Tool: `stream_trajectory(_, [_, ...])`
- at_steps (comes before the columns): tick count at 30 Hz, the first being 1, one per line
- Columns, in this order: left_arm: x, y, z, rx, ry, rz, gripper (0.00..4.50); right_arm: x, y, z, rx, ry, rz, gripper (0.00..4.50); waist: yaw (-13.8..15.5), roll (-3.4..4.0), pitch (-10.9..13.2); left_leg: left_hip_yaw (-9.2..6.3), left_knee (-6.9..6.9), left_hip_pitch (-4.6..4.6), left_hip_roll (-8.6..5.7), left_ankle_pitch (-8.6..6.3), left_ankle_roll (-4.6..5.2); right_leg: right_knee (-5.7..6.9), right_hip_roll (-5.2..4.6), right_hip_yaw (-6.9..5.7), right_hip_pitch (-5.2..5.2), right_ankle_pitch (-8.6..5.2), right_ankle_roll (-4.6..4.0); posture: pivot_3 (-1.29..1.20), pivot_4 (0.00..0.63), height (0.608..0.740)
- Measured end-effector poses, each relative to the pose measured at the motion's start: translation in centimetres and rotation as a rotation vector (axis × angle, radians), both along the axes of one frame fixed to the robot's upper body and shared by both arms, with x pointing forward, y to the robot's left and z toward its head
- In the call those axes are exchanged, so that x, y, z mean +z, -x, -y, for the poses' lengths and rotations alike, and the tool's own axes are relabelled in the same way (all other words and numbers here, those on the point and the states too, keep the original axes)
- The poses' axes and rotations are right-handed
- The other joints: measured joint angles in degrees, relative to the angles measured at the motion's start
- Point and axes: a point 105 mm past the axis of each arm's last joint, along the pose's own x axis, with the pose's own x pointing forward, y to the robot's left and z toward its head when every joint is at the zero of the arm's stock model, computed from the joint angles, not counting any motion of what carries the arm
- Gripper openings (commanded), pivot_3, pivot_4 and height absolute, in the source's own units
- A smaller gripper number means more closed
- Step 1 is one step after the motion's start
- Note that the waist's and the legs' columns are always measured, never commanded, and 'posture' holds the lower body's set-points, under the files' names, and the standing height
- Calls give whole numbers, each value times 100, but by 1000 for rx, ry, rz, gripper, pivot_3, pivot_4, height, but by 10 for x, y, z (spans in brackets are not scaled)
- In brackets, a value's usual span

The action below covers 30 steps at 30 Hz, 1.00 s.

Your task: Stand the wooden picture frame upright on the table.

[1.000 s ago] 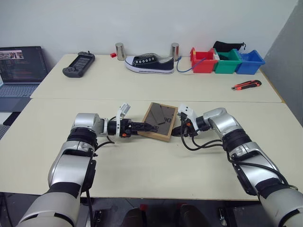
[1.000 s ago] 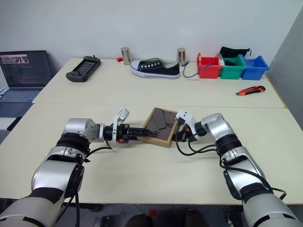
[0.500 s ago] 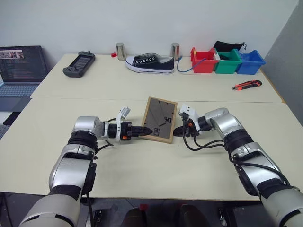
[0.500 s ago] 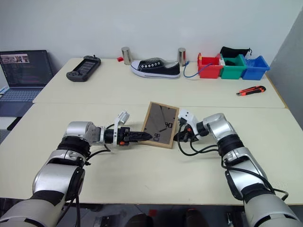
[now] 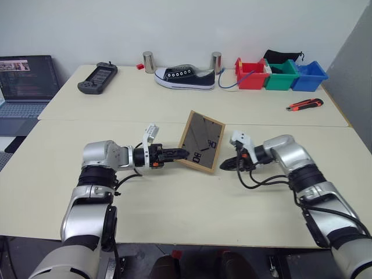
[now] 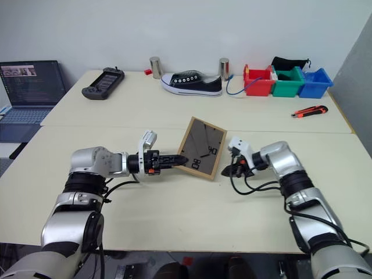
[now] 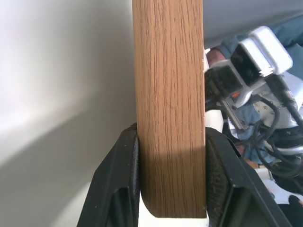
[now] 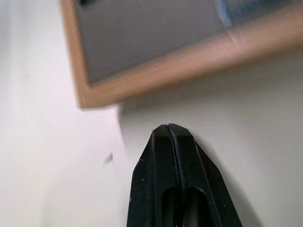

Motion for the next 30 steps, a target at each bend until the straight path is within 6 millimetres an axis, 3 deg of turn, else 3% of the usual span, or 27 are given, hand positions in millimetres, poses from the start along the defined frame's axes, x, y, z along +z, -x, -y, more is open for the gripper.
stream_trajectory(5, [11, 18, 5, 12, 68, 21, 1321, 7, 1, 40, -71, 60, -10, 0, -3, 0, 1, 2, -2, -2, 1, 0, 0, -5, 0, 2, -1, 0, 0, 0, 150, 740])
stream_trajectory(9, [19, 26, -2, 80, 101, 35, 1321, 32, 8, 58, -99, 0, -66, 0, -11, -2, 4, 5, -2, -3, 3, 0, 1, -14, 3, 4, -2, 0, 0, 0, 150, 740])
stream_trajectory(11, [25, 38, -6, 91, 114, 78, 1321, 70, 13, 52, -112, -153, -132, 0, -45, 7, 8, 3, -6, 1, 3, -1, 1, -10, 7, 15, -4, 0, 0, 0, 150, 740])
stream_trajectory(14, [20, 52, -5, 78, 121, 82, 1321, 124, 22, 41, -76, -295, -143, 423, -35, 7, 8, -14, -9, 4, 6, -1, 1, -16, 9, 5, -3, 0, 0, 0, 150, 740])
stream_trajectory(16, [12, 67, -4, 72, 133, 77, 1321, 161, 32, 24, -11, -407, -178, 989, -6, 5, 8, -13, -10, 3, 4, -2, 2, -24, 8, 10, -2, 0, 0, 0, 150, 740])
stream_trajectory(18, [10, 76, -1, 64, 145, 82, 1321, 174, 33, 12, 14, -461, -210, 1438, 28, 3, 8, -14, -7, 3, 2, -2, 2, -24, 5, 10, 0, 0, 0, 0, 150, 740])
stream_trajectory(21, [13, 81, 4, 55, 163, 89, 1321, 174, 31, -9, 50, -477, -232, 2158, 92, 2, 8, -13, -1, 2, -1, -2, 2, -22, 5, 12, 1, 0, 0, 0, 150, 740])
stream_trajectory(26, [13, 83, 4, 69, 159, 82, 1321, 152, 19, -29, 43, -388, -202, 3223, 139, 0, 7, -12, 1, -5, -4, -2, 2, -20, 0, 9, 1, 0, 0, 0, 150, 740])
stream_trajectory(30, [13, 83, 5, 75, 149, 81, 1321, 137, 14, -35, 25, -327, -218, 3223, 132, 1, 7, -14, -2, -9, -3, -1, 2, -17, 1, 5, -2, 0, 0, 0, 150, 740])
